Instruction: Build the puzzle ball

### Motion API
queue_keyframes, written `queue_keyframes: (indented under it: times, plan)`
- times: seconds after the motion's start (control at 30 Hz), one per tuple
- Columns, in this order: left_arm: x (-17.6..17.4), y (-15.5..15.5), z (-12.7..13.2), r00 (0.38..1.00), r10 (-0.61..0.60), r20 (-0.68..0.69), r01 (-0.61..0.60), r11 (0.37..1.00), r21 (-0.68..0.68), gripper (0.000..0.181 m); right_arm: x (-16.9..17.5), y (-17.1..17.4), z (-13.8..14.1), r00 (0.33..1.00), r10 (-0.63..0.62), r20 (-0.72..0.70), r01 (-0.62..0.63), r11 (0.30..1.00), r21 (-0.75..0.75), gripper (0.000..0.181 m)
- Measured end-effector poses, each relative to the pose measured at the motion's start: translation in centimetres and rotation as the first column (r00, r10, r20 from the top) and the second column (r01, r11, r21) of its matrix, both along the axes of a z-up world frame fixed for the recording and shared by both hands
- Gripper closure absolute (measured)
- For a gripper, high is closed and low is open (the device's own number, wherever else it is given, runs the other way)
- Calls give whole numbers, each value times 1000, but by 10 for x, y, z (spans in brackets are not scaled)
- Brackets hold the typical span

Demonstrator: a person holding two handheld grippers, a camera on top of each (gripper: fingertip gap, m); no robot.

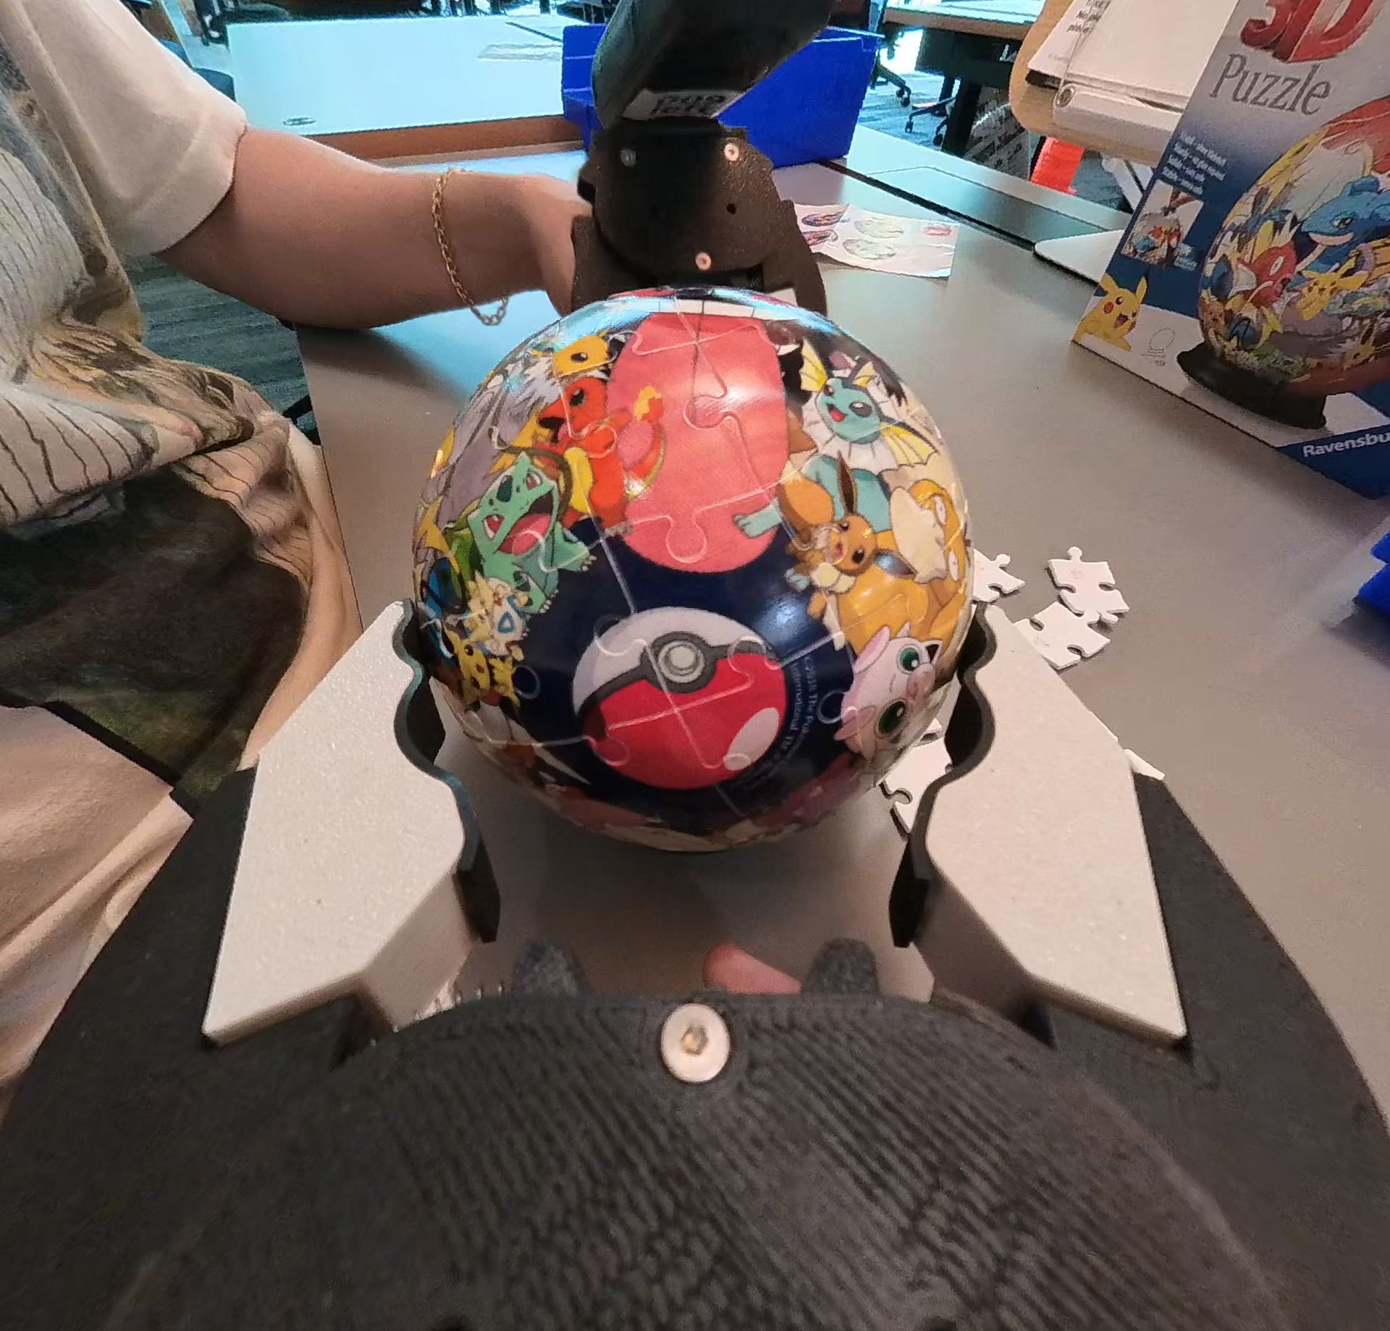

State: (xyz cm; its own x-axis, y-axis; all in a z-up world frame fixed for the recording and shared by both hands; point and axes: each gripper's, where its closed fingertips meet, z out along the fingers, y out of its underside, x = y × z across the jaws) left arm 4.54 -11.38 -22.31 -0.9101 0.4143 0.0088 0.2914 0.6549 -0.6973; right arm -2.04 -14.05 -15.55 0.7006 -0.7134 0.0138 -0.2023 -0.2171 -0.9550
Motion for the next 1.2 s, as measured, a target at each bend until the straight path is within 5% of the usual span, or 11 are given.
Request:
queue_keyframes:
  times: [0.4,0.83,1.2]
  plan:
    - [-4,2,-1,999,-37,-6,37,999,-10,159,1,0,0,1000,0,-2,0,1000,1,44]
    - [-32,10,2,986,-138,-96,141,990,17,167,2,0,-1,1000,4,-1,-4,1000,-1,44]
    - [-26,10,16,983,-130,-126,128,991,-25,150,3,0,-1,1000,6,-2,-6,1000,0,44]
